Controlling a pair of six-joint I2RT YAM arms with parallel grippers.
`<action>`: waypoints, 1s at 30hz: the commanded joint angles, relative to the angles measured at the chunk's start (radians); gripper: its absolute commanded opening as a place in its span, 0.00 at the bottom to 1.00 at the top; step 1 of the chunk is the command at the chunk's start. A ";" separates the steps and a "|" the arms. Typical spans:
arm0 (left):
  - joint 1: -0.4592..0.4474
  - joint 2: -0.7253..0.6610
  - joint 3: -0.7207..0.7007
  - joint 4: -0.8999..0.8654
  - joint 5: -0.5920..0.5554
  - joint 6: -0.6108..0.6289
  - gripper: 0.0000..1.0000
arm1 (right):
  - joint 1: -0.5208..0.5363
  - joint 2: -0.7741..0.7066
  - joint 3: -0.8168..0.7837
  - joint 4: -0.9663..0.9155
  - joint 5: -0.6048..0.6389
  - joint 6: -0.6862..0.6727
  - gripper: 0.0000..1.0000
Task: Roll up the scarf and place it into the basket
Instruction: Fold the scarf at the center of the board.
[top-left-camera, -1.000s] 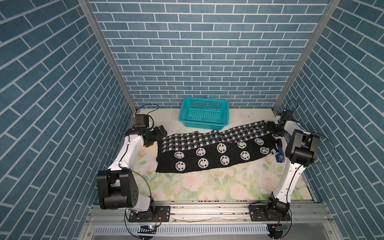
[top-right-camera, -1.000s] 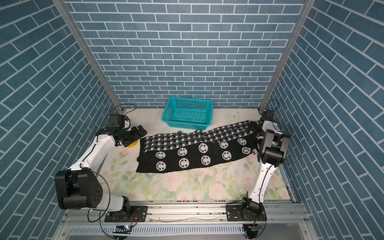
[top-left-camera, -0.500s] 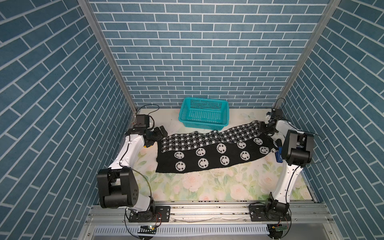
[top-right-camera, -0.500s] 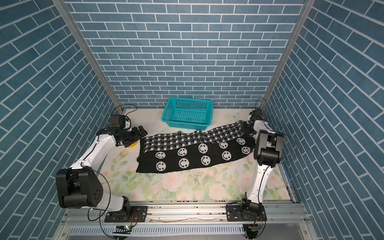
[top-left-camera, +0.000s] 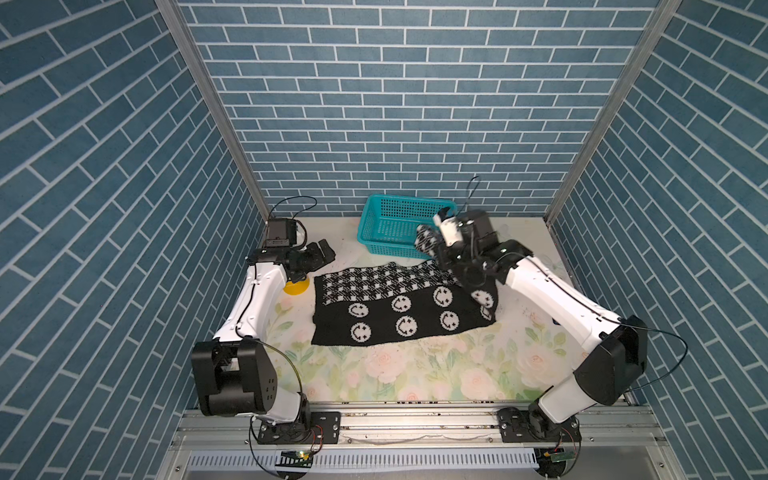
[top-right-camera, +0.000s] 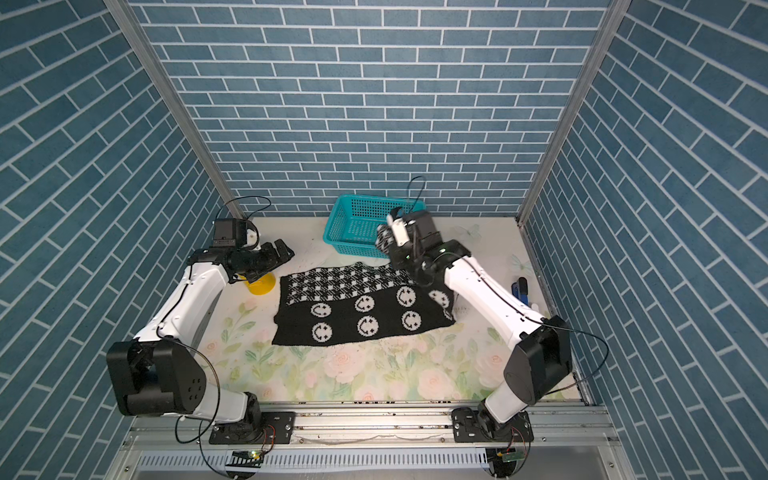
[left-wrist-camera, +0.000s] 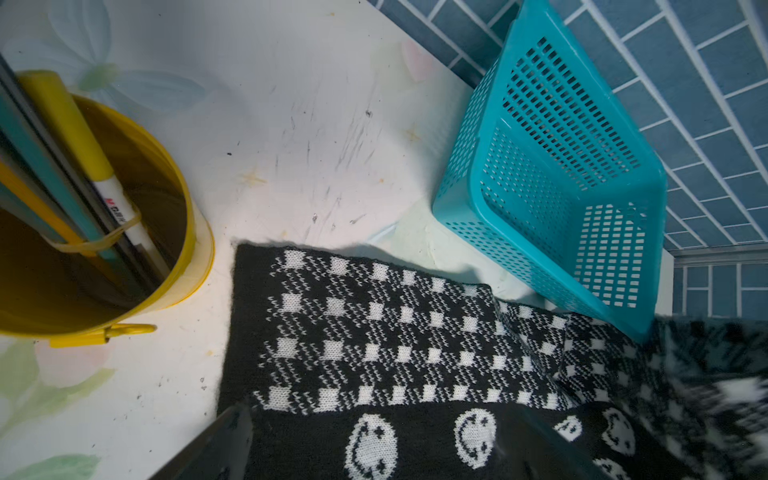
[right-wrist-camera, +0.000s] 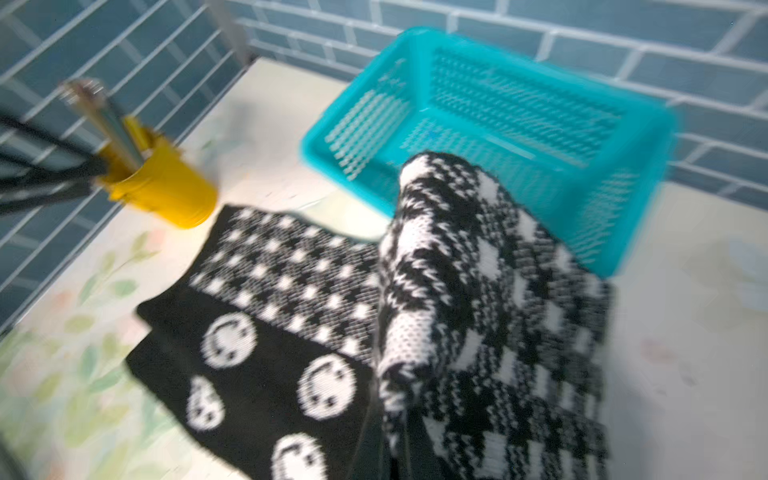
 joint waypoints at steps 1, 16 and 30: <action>-0.003 -0.021 0.025 -0.034 -0.013 0.013 1.00 | 0.160 0.088 -0.042 -0.007 -0.058 0.096 0.00; -0.263 0.059 -0.165 0.077 0.178 -0.025 1.00 | 0.193 -0.221 -0.519 0.172 0.042 0.268 0.79; -0.318 0.239 -0.136 0.133 0.235 0.010 0.97 | 0.113 -0.290 -0.802 0.483 -0.042 0.333 0.78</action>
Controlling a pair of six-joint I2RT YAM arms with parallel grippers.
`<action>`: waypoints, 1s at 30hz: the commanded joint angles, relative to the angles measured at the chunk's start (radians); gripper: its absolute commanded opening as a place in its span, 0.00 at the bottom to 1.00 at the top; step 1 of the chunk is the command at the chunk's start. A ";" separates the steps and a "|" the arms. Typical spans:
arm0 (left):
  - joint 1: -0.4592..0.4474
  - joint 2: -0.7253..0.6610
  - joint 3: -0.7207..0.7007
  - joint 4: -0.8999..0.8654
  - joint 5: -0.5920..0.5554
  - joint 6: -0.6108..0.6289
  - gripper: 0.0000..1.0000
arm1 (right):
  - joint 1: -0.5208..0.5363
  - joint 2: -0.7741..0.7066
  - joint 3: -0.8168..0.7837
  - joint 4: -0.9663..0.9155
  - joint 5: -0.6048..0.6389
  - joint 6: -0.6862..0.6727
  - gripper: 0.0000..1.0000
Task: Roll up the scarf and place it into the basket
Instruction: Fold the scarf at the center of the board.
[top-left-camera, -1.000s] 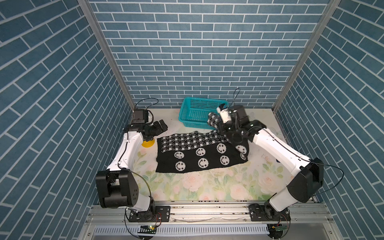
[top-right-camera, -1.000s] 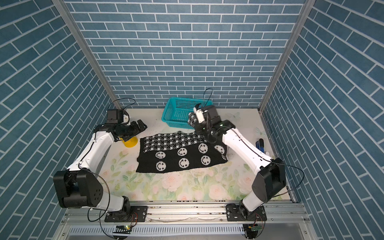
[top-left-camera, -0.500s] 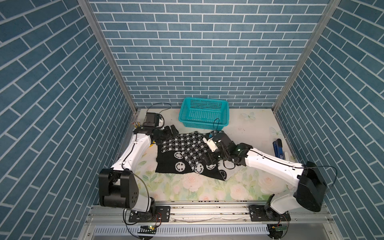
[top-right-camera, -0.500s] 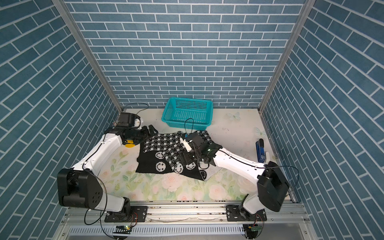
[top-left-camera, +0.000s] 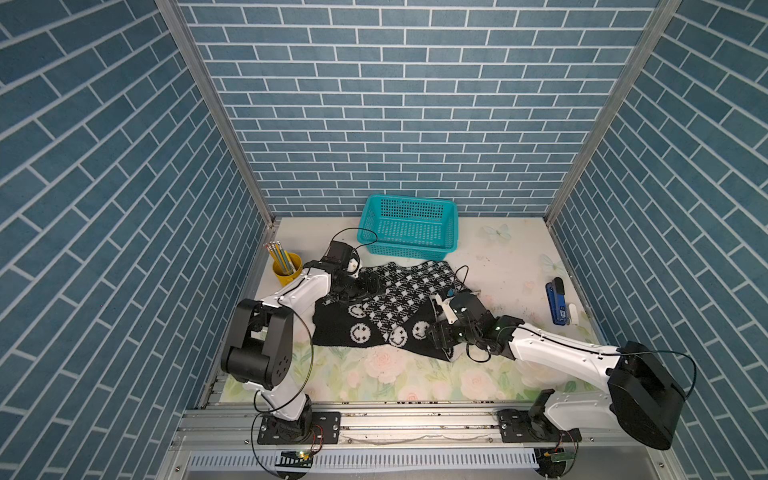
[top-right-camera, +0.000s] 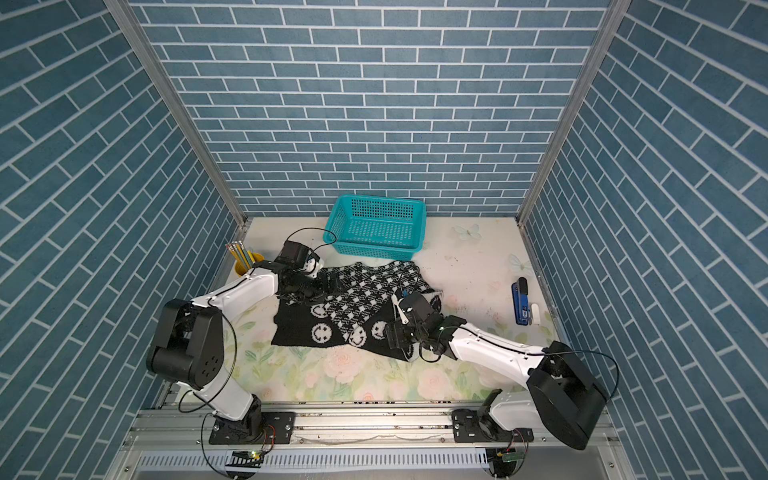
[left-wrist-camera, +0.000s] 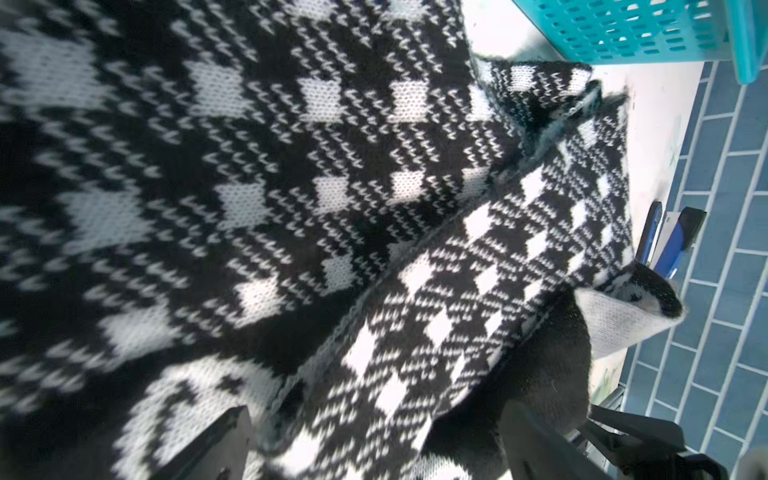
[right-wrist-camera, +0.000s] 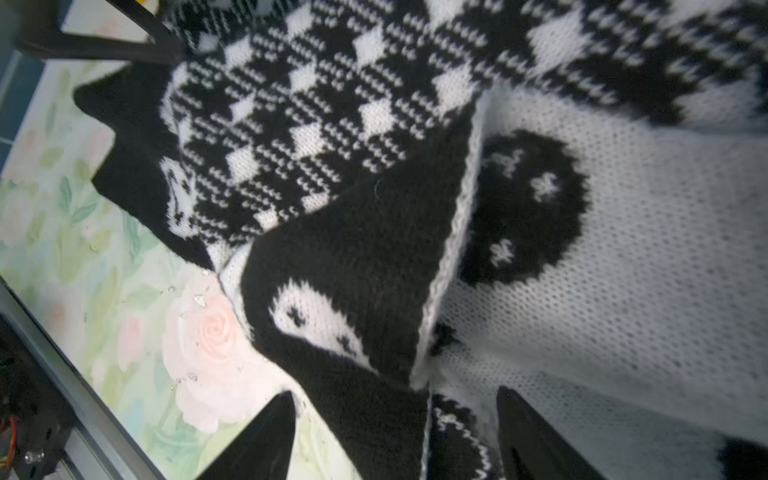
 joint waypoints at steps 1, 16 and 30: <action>-0.006 0.040 0.033 0.009 0.037 0.035 0.95 | -0.019 -0.002 -0.010 0.124 -0.038 0.022 0.77; -0.023 0.022 0.032 -0.036 0.036 0.083 0.14 | -0.036 0.001 -0.020 0.198 -0.096 0.010 0.00; 0.011 -0.038 0.202 -0.037 0.104 0.038 0.00 | -0.036 -0.181 0.073 0.073 -0.055 -0.032 0.00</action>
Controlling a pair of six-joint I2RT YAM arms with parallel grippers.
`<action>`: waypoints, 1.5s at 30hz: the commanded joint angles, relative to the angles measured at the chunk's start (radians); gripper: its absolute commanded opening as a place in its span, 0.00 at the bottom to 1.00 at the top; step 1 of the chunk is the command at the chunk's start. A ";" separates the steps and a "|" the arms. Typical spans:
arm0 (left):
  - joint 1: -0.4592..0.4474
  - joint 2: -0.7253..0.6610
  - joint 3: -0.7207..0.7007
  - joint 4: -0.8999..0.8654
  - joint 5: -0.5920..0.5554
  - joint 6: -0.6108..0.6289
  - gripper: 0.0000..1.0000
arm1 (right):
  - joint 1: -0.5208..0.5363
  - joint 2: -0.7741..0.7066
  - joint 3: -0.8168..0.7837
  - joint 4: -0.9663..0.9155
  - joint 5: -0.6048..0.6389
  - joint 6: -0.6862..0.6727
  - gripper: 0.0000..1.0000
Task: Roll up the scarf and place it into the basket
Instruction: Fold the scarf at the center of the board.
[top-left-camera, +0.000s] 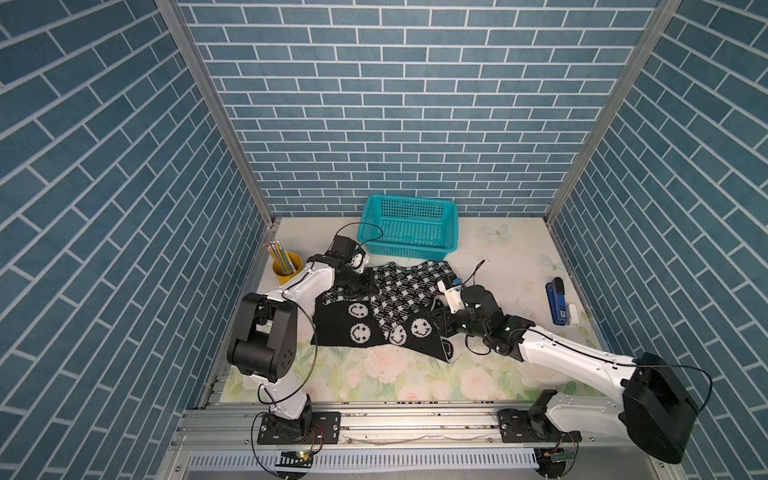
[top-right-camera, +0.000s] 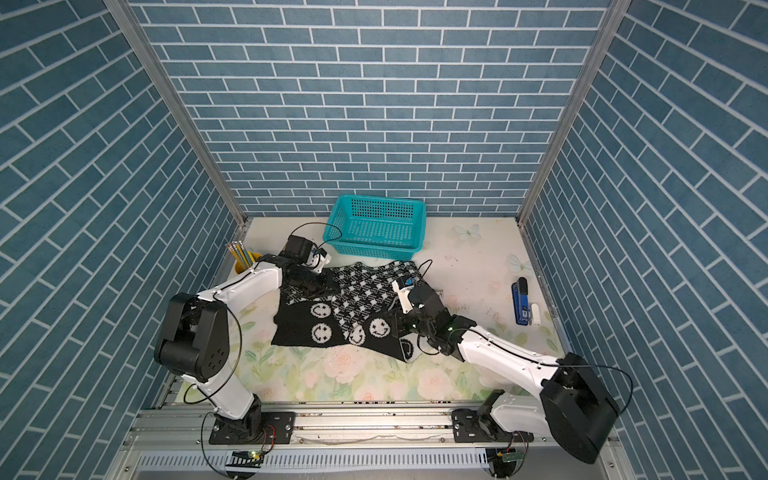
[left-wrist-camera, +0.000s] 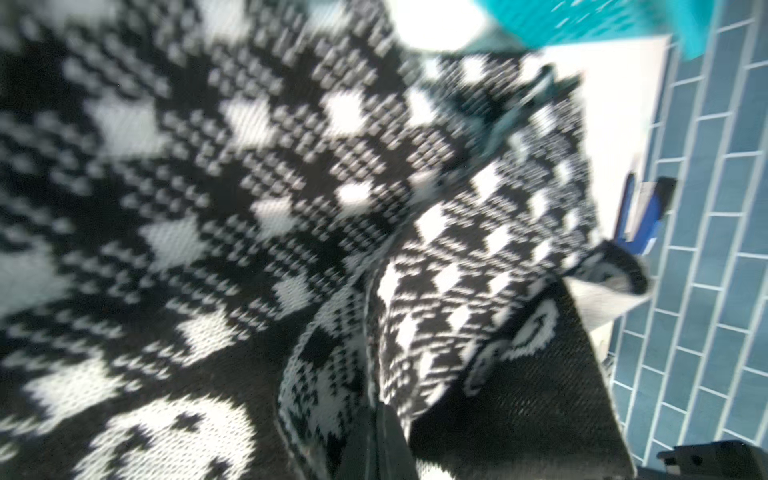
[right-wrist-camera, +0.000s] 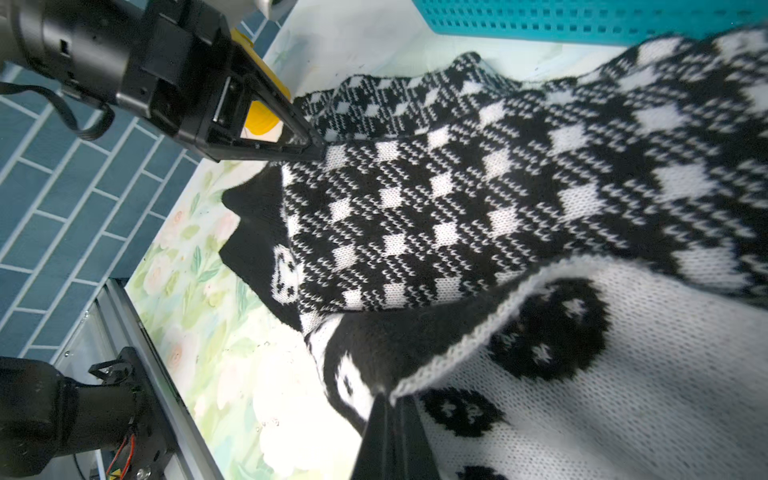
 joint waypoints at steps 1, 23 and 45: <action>0.025 -0.070 0.137 0.007 0.056 -0.024 0.00 | -0.002 -0.091 0.104 -0.088 0.032 -0.045 0.00; 0.272 0.023 1.104 0.422 0.353 -0.565 0.00 | -0.008 0.012 1.178 -0.330 0.227 -0.414 0.00; 0.691 -0.304 0.559 0.857 0.454 -0.738 0.00 | 0.373 0.276 1.084 -0.139 -0.120 -0.351 0.00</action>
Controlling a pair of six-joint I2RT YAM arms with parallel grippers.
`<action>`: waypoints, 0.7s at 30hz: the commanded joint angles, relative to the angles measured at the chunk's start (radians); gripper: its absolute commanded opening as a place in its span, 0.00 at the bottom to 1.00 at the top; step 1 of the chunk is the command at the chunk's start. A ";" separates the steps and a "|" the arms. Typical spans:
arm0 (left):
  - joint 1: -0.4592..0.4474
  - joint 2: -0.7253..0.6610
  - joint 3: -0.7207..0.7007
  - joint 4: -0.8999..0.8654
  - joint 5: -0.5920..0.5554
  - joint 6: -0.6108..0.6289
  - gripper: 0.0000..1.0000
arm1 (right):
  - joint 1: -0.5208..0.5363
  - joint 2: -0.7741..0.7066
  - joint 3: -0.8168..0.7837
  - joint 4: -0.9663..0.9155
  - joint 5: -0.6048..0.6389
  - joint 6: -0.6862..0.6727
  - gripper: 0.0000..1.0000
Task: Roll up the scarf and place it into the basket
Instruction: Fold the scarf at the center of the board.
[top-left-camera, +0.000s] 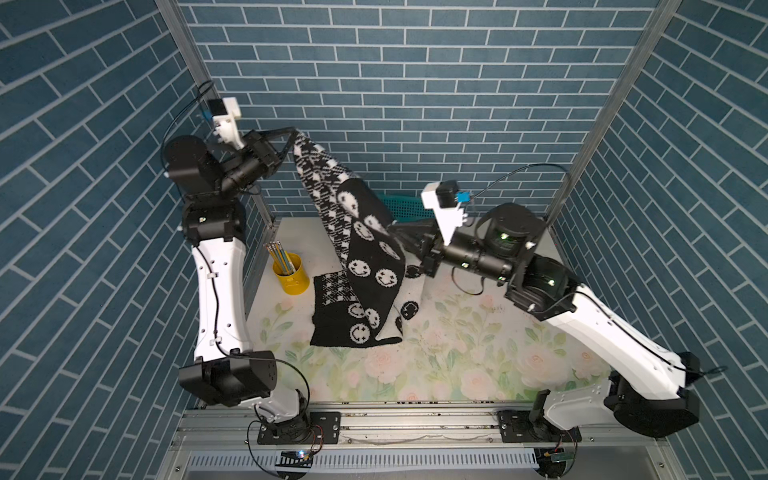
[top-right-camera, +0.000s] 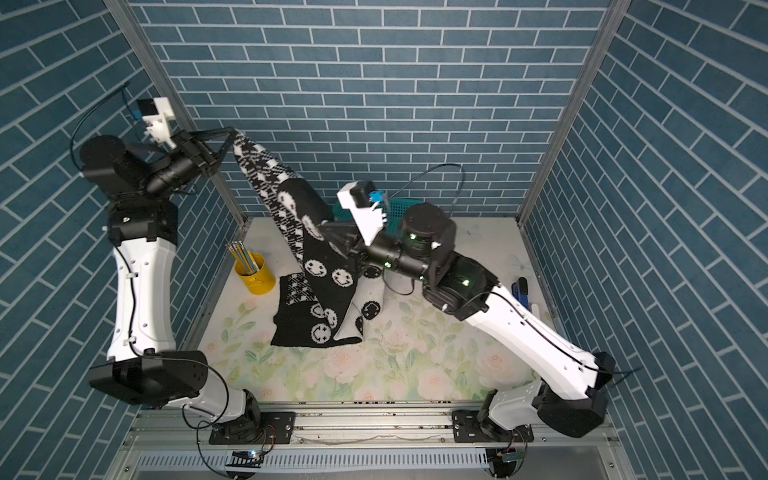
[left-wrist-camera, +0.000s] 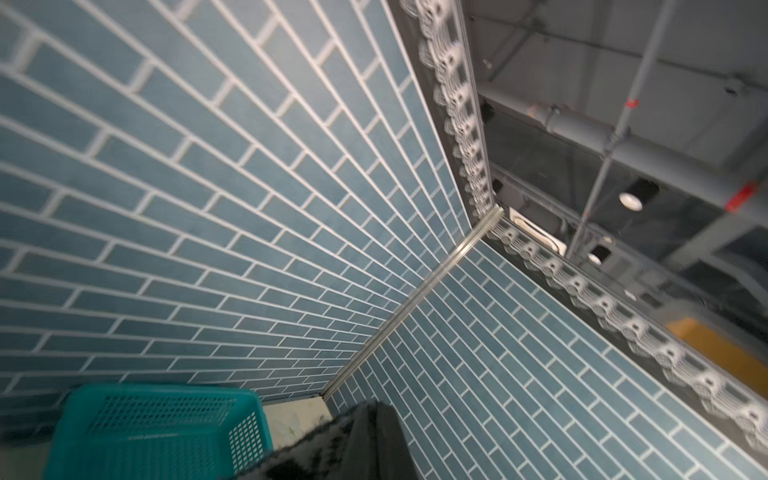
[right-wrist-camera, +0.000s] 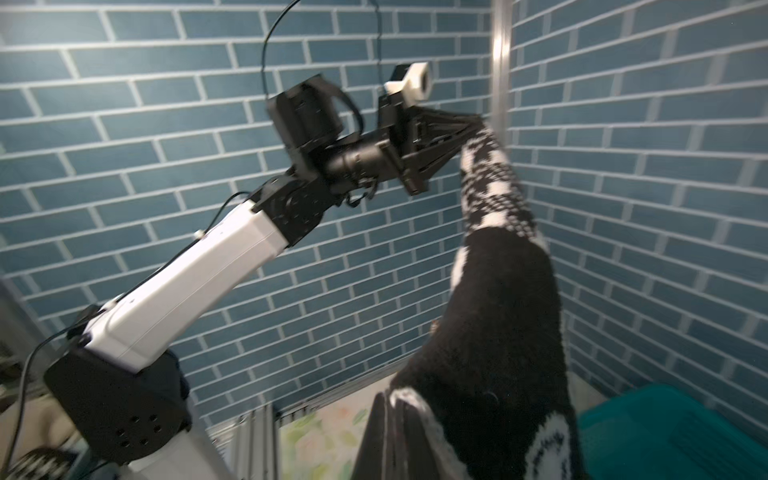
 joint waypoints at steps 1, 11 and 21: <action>0.176 -0.130 -0.127 0.294 0.087 -0.139 0.00 | 0.129 0.082 0.061 0.070 -0.063 -0.027 0.00; 0.316 -0.153 0.025 0.459 0.075 -0.337 0.00 | 0.341 0.143 0.273 0.056 0.091 -0.144 0.00; -0.428 0.220 0.383 0.068 -0.109 0.123 0.00 | 0.325 -0.639 -0.557 0.387 1.172 -0.162 0.00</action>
